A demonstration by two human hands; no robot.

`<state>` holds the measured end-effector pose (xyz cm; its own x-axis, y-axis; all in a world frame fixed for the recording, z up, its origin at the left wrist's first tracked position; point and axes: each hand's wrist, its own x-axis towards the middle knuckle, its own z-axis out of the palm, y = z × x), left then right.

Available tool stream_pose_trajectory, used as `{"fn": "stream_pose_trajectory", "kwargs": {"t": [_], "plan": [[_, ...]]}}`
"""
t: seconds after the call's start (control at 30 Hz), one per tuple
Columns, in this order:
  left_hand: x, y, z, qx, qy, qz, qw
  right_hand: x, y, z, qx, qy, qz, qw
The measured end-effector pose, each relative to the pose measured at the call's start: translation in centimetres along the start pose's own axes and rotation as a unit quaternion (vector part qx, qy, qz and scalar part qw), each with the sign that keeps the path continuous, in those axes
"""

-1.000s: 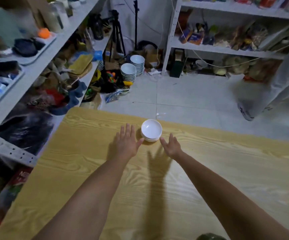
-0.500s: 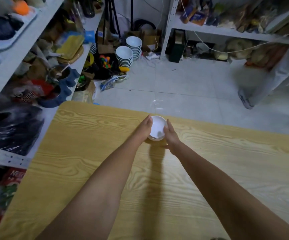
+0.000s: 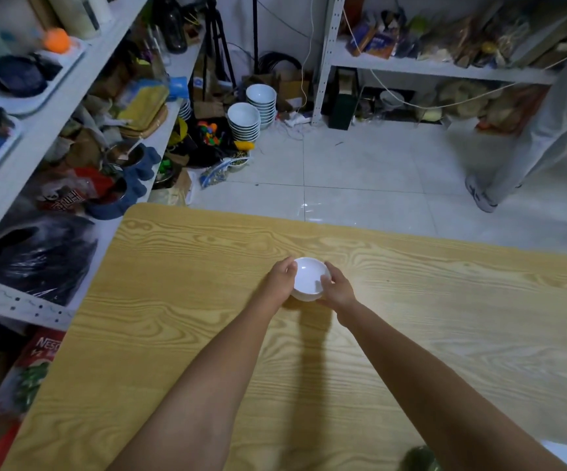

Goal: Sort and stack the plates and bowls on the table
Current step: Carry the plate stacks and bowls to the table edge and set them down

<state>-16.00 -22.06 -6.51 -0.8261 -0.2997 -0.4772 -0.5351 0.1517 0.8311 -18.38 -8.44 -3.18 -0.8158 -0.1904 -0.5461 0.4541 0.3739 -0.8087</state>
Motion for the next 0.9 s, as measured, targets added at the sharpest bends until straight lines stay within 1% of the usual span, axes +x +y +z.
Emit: {"fn": "stream_pose_trajectory", "kwargs": {"t": [0.17,0.23,0.37,0.47,0.53,0.63,0.77,0.9], "plan": [[-3.4,-2.0,1.8,0.081,0.012,-0.011,0.997,-3.6,2.3,-0.9,-0.034,-0.011,-0.005,0.999],[-5.2,-2.9,2.7,0.1,0.027,-0.024,0.994,-5.0,3.3,-1.2,-0.068,-0.032,0.005,0.997],[-9.3,-4.8,4.7,0.121,0.047,-0.056,0.99,-8.5,5.3,-1.6,-0.092,-0.09,0.02,0.992],[-13.0,-6.3,6.1,0.156,0.066,-0.094,0.981,-11.8,7.3,-1.9,-0.096,-0.104,0.047,0.989],[-15.5,-7.4,6.9,0.188,0.073,-0.103,0.974,-13.9,8.9,-2.1,-0.114,-0.107,0.048,0.987],[-19.2,-8.8,8.4,0.188,0.073,-0.114,0.973,-17.0,11.2,-3.0,-0.125,-0.117,0.041,0.984],[-23.4,-10.0,10.4,0.184,0.065,-0.132,0.972,-20.9,14.1,-4.5,-0.17,-0.147,0.037,0.974],[-26.3,-10.2,12.2,0.152,0.049,-0.145,0.977,-24.0,16.0,-6.0,-0.185,-0.127,0.015,0.974]]}}
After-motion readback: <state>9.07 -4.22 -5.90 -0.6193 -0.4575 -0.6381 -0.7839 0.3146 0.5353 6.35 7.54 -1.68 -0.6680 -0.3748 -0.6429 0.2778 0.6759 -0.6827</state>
